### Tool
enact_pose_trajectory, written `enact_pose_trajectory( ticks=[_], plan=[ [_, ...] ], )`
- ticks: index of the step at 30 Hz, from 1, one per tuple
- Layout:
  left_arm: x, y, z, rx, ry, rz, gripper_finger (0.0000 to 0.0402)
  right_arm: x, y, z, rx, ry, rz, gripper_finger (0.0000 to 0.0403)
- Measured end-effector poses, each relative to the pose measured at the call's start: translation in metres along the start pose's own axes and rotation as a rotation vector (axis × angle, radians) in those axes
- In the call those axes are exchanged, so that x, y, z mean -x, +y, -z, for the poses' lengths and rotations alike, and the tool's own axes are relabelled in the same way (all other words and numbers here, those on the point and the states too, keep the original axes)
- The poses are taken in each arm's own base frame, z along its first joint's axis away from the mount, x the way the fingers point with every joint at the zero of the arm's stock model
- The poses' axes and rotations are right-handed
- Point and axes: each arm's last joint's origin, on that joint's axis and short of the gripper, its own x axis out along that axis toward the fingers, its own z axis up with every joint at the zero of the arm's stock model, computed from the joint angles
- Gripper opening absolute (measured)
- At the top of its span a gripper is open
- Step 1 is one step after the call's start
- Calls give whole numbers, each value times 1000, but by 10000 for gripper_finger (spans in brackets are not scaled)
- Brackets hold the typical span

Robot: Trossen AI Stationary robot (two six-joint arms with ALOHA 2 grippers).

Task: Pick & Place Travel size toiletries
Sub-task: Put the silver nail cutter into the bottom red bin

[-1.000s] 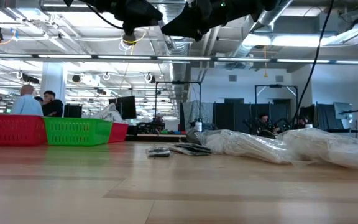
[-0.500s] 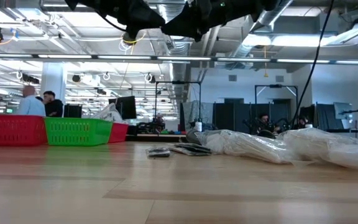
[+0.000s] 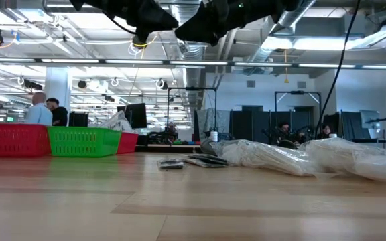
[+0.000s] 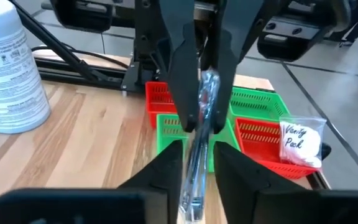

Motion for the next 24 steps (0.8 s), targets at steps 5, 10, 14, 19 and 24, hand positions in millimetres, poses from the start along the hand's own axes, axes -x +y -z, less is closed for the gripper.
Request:
enact_pose_trajectory(
  ticks=[5, 10, 14, 19, 24],
  plan=[
    [4, 0, 5, 27, 59, -13, 13, 0, -1, 5, -6, 45, -4, 127],
    [20, 0, 7, 65, 119, -75, 13, 2, -3, 15, -35, 145, -12, 176],
    [42, -2, 8, 128, 158, -126, 13, 3, -3, 21, -80, 211, -16, 201],
    [72, -3, 15, 225, 239, -232, 13, 4, -4, 29, -148, 281, -16, 212],
    [92, -3, 28, 346, 349, -362, 13, 2, -2, 36, -154, 336, -25, 207]
  ],
)
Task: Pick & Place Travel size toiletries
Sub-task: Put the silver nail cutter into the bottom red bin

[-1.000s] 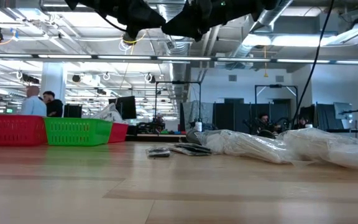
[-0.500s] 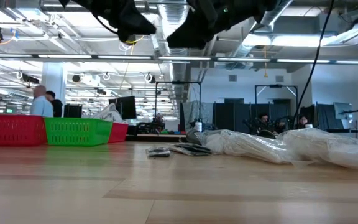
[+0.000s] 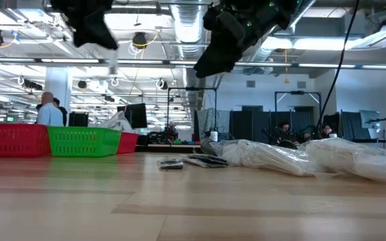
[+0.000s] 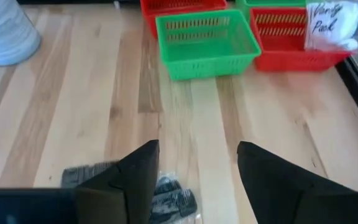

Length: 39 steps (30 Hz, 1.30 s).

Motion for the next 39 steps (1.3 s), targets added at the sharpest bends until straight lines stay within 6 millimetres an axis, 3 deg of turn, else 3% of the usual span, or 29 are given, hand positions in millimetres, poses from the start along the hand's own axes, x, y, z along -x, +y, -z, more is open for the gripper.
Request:
enact_pose_trajectory(
  ticks=[8, 19, 30, 39],
  plan=[
    [3, 11, 21, 128, 174, -198, 13, -11, 2, 7, 1, 46, -9, 188],
    [-10, 15, 38, 200, 414, -386, 14, -22, 10, 14, 11, 91, -30, 165],
    [-38, 19, 69, 201, 593, -485, 14, -29, 17, 21, 21, 146, -48, 154],
    [-44, 23, 85, 213, 638, -513, 23, -29, 20, 20, 21, 143, -54, 154]
  ],
)
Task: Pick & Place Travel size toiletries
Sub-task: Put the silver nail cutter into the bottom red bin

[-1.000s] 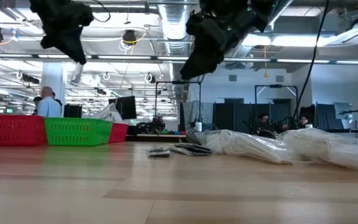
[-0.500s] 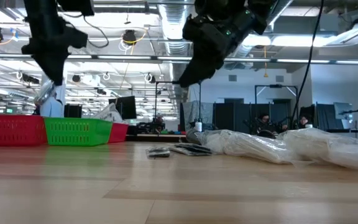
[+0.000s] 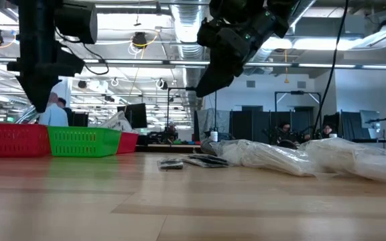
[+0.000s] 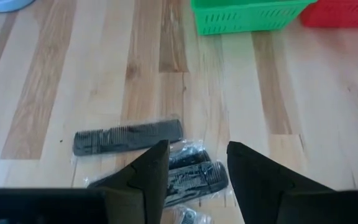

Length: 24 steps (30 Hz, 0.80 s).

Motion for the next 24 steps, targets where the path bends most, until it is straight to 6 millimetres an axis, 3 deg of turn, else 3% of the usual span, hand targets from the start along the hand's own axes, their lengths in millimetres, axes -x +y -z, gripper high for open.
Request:
enact_pose_trajectory(
  ticks=[9, 24],
  plan=[
    [-13, 1, 7, 7, 26, -32, 78, 0, 7, 0, 13, 3, -13, 148],
    [-9, -3, 4, -90, -69, 33, 115, 0, 13, 7, -10, 79, -28, 147]
  ],
)
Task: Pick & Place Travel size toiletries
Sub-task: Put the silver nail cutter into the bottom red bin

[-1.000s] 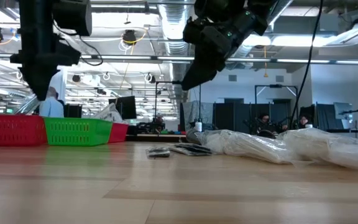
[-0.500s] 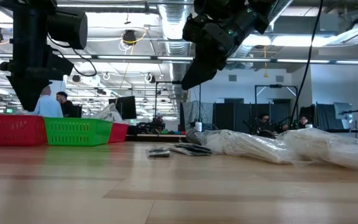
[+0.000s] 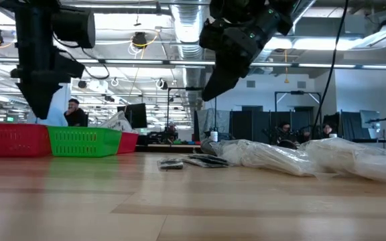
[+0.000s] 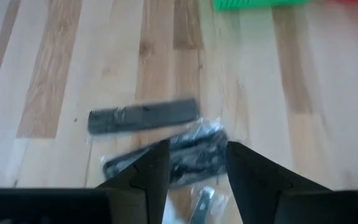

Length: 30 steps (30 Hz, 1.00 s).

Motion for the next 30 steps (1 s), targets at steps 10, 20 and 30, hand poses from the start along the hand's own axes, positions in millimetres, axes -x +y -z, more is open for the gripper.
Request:
enact_pose_trajectory(
  ticks=[10, 20, 30],
  plan=[
    [28, -9, -15, -84, -390, 270, 116, -1, 19, 16, -66, 157, -31, 155],
    [41, -16, -26, -113, -568, 363, 111, -5, 11, 35, -98, 248, -13, 153],
    [27, -23, -27, -124, -545, 348, 111, -3, -6, 47, -209, 367, 22, 162]
  ],
)
